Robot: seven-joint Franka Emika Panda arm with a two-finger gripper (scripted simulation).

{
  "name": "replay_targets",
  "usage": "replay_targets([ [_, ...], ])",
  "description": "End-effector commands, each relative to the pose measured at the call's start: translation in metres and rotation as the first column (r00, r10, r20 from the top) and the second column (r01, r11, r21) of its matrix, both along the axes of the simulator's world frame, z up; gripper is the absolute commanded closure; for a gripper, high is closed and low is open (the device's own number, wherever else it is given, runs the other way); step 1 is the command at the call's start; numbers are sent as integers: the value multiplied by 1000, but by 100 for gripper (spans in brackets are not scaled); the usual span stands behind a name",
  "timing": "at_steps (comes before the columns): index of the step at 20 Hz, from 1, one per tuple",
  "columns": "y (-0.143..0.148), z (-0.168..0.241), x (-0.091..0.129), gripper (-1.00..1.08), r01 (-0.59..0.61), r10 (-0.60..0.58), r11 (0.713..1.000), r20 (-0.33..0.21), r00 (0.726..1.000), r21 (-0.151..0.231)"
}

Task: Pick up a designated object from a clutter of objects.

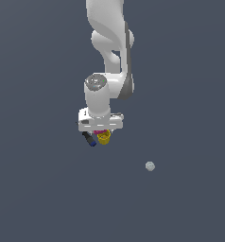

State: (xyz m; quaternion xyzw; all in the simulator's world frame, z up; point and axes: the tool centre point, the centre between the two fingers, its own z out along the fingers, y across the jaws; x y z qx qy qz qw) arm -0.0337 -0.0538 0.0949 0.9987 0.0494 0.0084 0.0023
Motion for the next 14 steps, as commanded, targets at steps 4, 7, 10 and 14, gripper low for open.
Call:
replay_targets([
  [4, 6, -30, -6, -92, -11, 11, 1000, -15, 1000, 3],
  [7, 7, -42, -6, -92, -12, 12, 1000, -16, 1000, 4],
  [10, 7, -47, -6, -92, -12, 12, 1000, -17, 1000, 4],
  [14, 7, -48, -6, 108, -12, 12, 1000, -17, 1000, 4],
])
